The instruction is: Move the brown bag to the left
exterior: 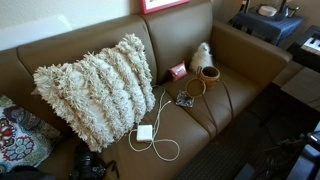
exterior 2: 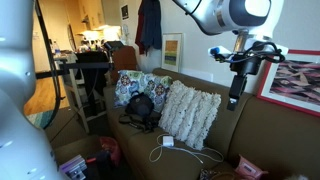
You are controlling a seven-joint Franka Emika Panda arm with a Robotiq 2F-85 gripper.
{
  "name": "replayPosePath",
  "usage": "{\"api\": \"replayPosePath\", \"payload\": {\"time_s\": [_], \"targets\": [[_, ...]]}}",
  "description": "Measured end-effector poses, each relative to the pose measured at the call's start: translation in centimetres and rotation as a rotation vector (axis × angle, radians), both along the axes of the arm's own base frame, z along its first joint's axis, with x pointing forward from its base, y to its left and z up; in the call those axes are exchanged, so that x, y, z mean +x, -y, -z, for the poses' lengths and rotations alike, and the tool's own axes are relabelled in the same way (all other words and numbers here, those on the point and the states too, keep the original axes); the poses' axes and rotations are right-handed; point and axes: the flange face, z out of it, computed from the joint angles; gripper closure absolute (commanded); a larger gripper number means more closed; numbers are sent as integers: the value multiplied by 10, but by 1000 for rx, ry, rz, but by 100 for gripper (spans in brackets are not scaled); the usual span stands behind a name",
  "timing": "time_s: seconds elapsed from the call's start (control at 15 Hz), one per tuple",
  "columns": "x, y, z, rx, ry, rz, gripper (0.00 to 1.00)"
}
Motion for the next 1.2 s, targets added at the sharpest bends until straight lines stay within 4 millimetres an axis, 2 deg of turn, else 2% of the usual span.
{"api": "replayPosePath", "payload": {"time_s": [0.33, 0.6, 0.8, 1.2], "targets": [[17, -10, 6, -87, 271, -99, 0], [12, -6, 14, -75, 311, -88, 0], [3, 16, 14, -73, 295, -41, 0], [-10, 65, -2, -108, 317, 34, 0]]}}
